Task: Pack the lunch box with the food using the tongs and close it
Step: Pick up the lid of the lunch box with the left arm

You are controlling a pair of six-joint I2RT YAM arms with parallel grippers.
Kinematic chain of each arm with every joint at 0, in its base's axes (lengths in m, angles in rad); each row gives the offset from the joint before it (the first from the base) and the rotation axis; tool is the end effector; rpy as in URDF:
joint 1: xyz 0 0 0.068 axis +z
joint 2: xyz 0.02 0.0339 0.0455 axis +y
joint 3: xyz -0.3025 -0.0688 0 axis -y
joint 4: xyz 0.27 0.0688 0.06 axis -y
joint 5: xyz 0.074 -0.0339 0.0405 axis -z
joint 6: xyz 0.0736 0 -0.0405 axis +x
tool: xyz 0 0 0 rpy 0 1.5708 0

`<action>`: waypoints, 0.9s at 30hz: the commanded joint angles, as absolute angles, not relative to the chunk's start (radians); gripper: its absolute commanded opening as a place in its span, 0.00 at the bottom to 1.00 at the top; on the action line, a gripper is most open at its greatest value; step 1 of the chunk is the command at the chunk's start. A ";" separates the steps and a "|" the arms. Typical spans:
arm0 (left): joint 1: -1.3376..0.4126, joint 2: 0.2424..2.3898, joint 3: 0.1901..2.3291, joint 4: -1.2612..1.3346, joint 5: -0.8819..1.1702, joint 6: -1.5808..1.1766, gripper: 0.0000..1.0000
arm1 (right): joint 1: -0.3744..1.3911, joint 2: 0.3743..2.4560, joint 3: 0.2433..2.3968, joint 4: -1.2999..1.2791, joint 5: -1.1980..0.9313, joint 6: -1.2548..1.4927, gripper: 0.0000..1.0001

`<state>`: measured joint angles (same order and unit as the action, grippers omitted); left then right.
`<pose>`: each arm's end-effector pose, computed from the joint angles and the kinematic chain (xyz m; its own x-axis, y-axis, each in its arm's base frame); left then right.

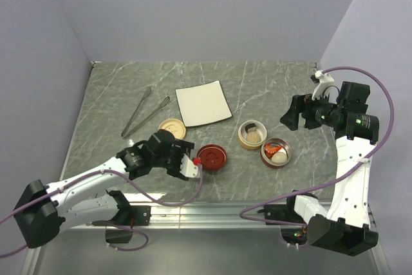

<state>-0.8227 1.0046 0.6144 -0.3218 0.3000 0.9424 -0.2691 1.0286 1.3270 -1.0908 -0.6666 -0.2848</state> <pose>0.1470 -0.1904 0.2273 0.4283 0.6746 -0.6012 0.8606 -0.1018 0.4989 0.2019 -0.0085 0.4155 -0.5999 -0.0636 -0.7976 -0.3940 0.8911 0.2253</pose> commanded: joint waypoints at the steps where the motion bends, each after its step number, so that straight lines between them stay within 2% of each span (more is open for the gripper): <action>1: -0.905 1.052 0.572 -0.149 0.232 0.991 0.79 | -0.276 1.006 1.318 -1.060 -0.675 -0.276 1.00; 7: -1.011 1.130 0.509 -0.008 0.169 1.037 0.70 | -0.278 0.993 1.305 -1.057 -0.667 -0.282 1.00; 15: -1.060 1.247 0.463 0.159 0.110 1.055 0.64 | -0.278 0.985 1.295 -1.051 -0.655 -0.290 1.00; 27: -1.074 1.371 0.469 0.201 0.137 1.045 0.49 | -0.278 0.983 1.282 -1.046 -0.634 -0.304 1.00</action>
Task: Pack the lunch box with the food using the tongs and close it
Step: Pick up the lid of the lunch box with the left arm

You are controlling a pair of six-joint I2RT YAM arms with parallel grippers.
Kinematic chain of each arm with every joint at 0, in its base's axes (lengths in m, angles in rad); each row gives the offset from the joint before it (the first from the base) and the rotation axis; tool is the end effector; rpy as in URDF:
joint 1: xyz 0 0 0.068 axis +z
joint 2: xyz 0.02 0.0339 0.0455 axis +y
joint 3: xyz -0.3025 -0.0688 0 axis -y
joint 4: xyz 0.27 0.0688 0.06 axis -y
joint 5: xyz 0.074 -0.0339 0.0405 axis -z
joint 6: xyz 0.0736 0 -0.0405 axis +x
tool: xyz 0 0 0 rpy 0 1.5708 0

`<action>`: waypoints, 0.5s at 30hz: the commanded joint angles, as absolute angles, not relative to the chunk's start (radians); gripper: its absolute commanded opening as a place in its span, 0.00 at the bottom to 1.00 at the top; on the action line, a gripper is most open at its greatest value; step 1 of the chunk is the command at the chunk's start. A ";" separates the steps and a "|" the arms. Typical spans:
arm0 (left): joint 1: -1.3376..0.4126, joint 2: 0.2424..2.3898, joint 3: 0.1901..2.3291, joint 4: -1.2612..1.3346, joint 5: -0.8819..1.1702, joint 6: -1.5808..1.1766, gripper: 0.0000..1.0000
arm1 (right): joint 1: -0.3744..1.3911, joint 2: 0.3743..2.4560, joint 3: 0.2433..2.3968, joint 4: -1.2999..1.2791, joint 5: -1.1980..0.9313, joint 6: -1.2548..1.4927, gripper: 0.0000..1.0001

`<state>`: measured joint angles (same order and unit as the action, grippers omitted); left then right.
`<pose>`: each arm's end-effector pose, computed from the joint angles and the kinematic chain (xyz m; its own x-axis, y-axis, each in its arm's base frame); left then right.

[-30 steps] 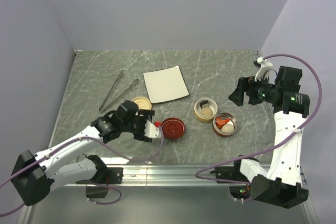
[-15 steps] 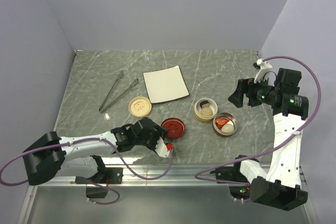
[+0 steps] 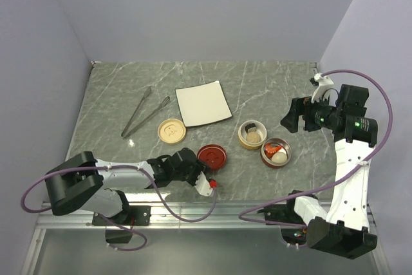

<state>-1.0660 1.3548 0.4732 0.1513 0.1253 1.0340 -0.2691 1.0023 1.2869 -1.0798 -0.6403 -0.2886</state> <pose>0.1287 -0.2519 0.1407 0.6200 0.6409 -0.4526 0.7444 -0.2981 0.5976 0.1973 -0.0088 0.4068 -0.6058 -0.0697 -0.7926 -0.3781 0.9017 0.2097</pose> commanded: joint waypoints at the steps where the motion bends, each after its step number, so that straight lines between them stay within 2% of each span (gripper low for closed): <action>1: -1.081 1.370 0.459 0.222 0.135 1.061 0.48 | -0.278 0.980 1.281 -1.045 -0.630 -0.304 1.00; 15: -1.144 1.509 0.517 0.319 -0.107 0.942 0.34 | -0.276 0.974 1.273 -1.048 -0.621 -0.311 1.00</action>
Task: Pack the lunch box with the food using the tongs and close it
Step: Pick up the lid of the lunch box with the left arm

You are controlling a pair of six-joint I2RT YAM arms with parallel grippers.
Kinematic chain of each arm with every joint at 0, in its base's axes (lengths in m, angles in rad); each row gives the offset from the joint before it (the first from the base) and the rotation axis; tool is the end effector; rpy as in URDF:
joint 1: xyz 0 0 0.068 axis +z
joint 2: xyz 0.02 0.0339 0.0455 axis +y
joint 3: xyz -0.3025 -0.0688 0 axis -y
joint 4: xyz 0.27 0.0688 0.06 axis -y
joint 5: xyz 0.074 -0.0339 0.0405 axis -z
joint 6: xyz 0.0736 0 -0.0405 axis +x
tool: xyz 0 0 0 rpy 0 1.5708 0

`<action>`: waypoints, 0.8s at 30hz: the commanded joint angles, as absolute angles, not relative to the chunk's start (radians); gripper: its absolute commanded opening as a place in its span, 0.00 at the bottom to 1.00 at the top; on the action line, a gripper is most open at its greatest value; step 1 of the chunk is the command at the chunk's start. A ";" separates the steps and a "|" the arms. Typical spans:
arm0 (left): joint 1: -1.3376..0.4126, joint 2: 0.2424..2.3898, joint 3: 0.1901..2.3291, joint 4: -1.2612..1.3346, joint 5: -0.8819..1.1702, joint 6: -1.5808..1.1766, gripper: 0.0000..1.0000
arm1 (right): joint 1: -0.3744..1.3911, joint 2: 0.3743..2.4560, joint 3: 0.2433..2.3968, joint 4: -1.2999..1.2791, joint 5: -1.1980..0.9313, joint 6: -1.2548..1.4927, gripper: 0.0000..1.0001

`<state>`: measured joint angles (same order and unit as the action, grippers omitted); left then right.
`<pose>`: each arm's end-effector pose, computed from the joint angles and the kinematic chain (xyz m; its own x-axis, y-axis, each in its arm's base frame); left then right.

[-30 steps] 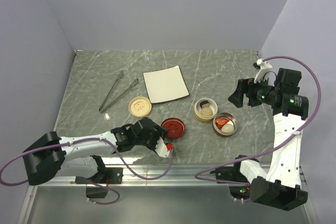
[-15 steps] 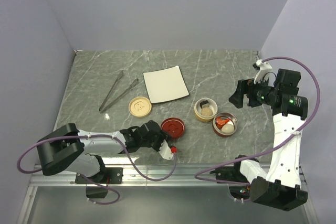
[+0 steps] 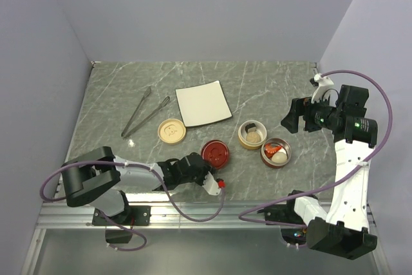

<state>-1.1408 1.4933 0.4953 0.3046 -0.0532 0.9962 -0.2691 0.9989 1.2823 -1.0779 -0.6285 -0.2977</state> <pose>0.1314 -0.2772 0.1264 0.6028 0.6964 -0.3895 0.7077 -0.2412 0.6640 0.1969 -0.0094 0.4057 -0.6042 -0.0795 -0.7929 -0.3758 0.9058 0.1955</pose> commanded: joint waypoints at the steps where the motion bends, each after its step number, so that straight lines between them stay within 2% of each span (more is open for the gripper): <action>1: -1.146 1.500 0.512 0.324 -0.106 0.949 0.32 | -0.276 0.974 1.275 -1.049 -0.620 -0.313 1.00; 3: -1.146 1.490 0.511 0.310 -0.103 0.950 0.31 | -0.276 0.974 1.273 -1.049 -0.620 -0.313 1.00; 6: -1.146 1.463 0.518 0.287 -0.091 0.934 0.24 | -0.276 0.969 1.270 -1.046 -0.620 -0.310 1.00; 14: -1.146 1.384 0.595 0.103 -0.077 0.851 0.00 | -0.278 0.965 1.261 -1.039 -0.623 -0.305 1.00; 20: -1.146 1.304 0.639 0.003 -0.072 0.818 0.00 | -0.278 0.965 1.249 -1.025 -0.630 -0.302 1.00; 24: -1.144 1.221 0.728 -0.202 -0.023 0.767 0.00 | -0.278 0.973 1.241 -1.011 -0.658 -0.287 1.00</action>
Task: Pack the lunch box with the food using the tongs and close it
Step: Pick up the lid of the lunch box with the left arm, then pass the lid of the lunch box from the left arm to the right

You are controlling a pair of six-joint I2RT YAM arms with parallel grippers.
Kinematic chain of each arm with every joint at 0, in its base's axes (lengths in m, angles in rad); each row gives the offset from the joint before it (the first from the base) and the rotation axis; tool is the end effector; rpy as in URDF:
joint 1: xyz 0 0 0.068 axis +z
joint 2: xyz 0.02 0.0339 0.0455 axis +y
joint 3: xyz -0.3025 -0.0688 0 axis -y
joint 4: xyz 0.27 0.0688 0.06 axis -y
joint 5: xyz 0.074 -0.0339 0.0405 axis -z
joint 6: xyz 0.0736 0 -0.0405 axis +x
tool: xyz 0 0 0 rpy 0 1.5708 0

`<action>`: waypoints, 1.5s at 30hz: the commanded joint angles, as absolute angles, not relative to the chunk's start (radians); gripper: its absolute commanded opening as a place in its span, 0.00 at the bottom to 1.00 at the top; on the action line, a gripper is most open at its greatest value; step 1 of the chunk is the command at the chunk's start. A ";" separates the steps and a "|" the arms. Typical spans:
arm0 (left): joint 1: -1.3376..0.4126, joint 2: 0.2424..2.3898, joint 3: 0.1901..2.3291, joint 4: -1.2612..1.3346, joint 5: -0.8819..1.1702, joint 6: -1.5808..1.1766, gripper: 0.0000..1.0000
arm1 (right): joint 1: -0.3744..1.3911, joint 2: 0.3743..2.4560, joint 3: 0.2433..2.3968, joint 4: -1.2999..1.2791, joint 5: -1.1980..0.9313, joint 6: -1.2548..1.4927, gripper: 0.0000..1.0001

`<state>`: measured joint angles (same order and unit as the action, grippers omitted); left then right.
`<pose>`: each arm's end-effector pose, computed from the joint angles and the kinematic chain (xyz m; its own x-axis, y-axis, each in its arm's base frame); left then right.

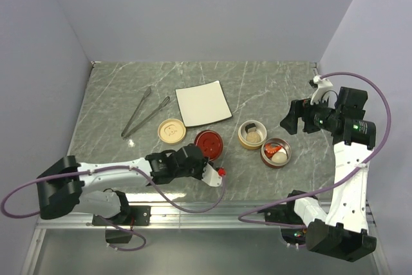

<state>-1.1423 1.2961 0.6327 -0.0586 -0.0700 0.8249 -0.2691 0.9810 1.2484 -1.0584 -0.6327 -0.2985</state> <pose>0.1286 -0.2692 0.1882 0.4641 0.7475 -0.4753 0.8027 -0.1278 0.5826 0.1948 -0.0086 0.3993 -0.6003 -0.0805 -0.7957 -0.3798 0.9043 0.1951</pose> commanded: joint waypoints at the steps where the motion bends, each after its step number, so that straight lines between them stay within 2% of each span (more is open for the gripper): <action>1: -1.146 1.207 0.750 -0.236 -0.009 0.758 0.00 | -0.278 0.977 1.238 -1.003 -0.685 -0.282 1.00; 7: -1.143 1.105 0.885 -0.399 0.038 0.704 0.00 | -0.276 0.979 1.142 -0.846 -0.903 -0.145 1.00; 10: -1.138 1.048 0.937 -0.428 0.084 0.670 0.00 | -0.278 0.951 1.008 -0.597 -1.090 0.056 1.00; 12: -1.135 1.019 0.966 -0.430 0.113 0.637 0.00 | -0.278 0.948 0.889 -0.308 -1.202 0.222 1.00; 13: -1.134 1.014 0.976 -0.433 0.118 0.621 0.00 | -0.272 0.953 0.843 -0.049 -1.230 0.423 1.00; 14: -1.129 1.015 1.003 -0.440 0.127 0.609 0.00 | -0.264 0.957 0.798 0.094 -1.241 0.531 1.00; 17: -1.098 1.026 1.058 -0.446 0.176 0.560 0.00 | -0.204 0.976 0.655 0.492 -1.204 0.796 0.99; 24: -1.008 1.109 1.193 -0.482 0.310 0.448 0.00 | 0.020 1.072 0.487 1.038 -1.028 1.072 0.96; 27: -0.979 1.146 1.249 -0.486 0.370 0.402 0.00 | 0.055 1.169 0.439 1.351 -0.970 1.225 0.92; 31: -0.968 1.186 1.305 -0.479 0.408 0.353 0.00 | 0.109 1.308 0.456 1.649 -0.916 1.404 0.78; 33: -0.960 1.203 1.319 -0.471 0.408 0.322 0.00 | 0.132 1.409 0.491 1.765 -0.893 1.509 0.75; 36: -0.951 1.223 1.348 -0.454 0.410 0.292 0.00 | 0.146 1.456 0.523 1.767 -0.855 1.591 0.73; 45: -0.893 1.253 1.400 -0.394 0.419 0.181 0.00 | 0.227 1.422 0.555 1.767 -0.822 1.683 0.72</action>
